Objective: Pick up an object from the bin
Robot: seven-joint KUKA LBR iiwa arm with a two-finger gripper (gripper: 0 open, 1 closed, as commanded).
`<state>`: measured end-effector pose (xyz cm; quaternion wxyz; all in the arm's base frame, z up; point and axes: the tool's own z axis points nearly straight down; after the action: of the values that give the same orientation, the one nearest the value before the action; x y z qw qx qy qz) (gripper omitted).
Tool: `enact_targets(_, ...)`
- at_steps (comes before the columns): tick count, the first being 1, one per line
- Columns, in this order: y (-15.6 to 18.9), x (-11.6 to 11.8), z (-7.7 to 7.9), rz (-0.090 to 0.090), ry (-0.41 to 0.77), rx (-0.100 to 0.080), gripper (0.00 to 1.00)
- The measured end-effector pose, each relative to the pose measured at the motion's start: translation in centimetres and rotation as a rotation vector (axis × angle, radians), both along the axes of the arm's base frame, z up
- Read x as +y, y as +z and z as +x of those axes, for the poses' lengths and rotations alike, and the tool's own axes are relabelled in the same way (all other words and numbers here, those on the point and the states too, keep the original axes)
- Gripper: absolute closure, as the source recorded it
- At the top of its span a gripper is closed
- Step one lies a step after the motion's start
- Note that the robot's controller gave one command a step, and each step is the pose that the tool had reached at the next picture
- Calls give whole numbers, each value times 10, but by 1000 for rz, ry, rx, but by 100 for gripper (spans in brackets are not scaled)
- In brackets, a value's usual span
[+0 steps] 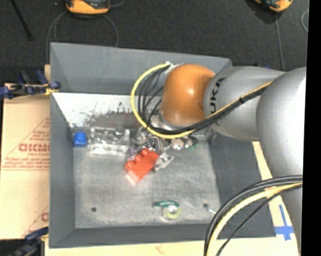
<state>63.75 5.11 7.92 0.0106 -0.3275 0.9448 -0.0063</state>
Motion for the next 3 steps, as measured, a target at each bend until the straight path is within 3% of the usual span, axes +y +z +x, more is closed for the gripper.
enact_targets(1, 0, 0, -1, -1, 2, 7, 100)
enact_targets(3, 26, -2, 3, 6, -10, 18, 100)
